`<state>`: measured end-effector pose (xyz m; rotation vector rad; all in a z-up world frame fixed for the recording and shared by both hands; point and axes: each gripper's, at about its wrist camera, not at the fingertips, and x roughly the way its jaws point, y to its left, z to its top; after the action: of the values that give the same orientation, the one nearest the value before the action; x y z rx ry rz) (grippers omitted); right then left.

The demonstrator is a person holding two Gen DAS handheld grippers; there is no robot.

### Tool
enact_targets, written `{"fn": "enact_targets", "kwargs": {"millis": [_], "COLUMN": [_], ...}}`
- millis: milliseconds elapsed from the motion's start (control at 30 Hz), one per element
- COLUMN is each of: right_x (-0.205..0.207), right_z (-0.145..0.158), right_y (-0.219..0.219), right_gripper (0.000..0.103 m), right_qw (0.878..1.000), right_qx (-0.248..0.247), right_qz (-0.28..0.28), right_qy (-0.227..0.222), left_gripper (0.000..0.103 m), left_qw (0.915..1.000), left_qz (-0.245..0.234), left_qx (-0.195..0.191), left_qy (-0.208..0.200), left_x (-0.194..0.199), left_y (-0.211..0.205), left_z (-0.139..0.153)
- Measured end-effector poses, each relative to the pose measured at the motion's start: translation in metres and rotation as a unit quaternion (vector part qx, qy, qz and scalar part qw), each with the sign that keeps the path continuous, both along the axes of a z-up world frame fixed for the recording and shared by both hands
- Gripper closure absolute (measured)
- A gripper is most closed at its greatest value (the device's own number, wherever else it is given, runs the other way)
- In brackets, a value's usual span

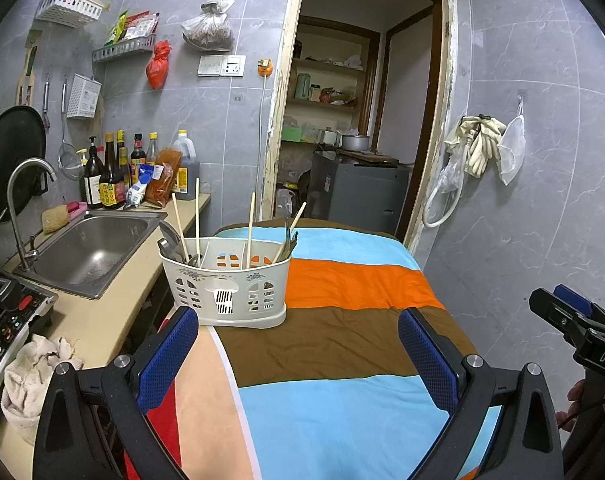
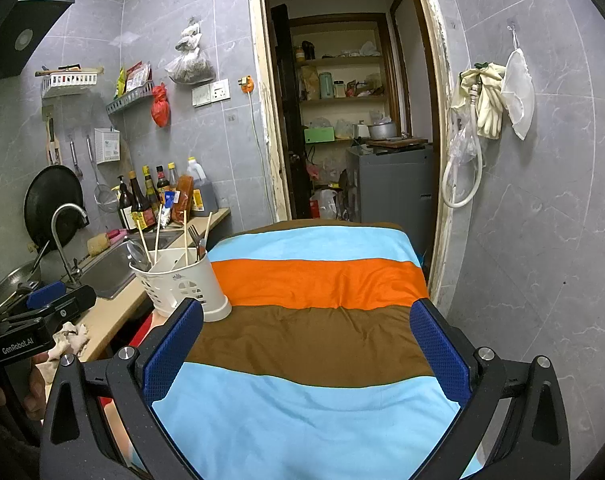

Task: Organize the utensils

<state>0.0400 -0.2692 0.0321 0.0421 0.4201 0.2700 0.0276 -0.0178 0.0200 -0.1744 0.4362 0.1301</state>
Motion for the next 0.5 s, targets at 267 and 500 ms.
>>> {"fn": "enact_targets", "kwargs": {"millis": [267,500], "right_x": [0.0,0.0014], "right_z": [-0.0009,0.0], "right_y": [0.001,-0.0004], "right_gripper": [0.002,0.002], "right_qw": [1.0,1.0], "right_qx": [0.0,0.0], "right_qz": [0.0,0.0], "right_qy": [0.0,0.001], "left_gripper": [0.002,0.002], "left_qw": [1.0,1.0], "left_qz": [0.0,0.001], "left_qx": [0.0,0.001], "left_qy": [0.0,0.002], "left_x": [0.0011,0.0008], "left_y": [-0.0003,-0.0007], "left_z": [-0.0002,0.0002]}}
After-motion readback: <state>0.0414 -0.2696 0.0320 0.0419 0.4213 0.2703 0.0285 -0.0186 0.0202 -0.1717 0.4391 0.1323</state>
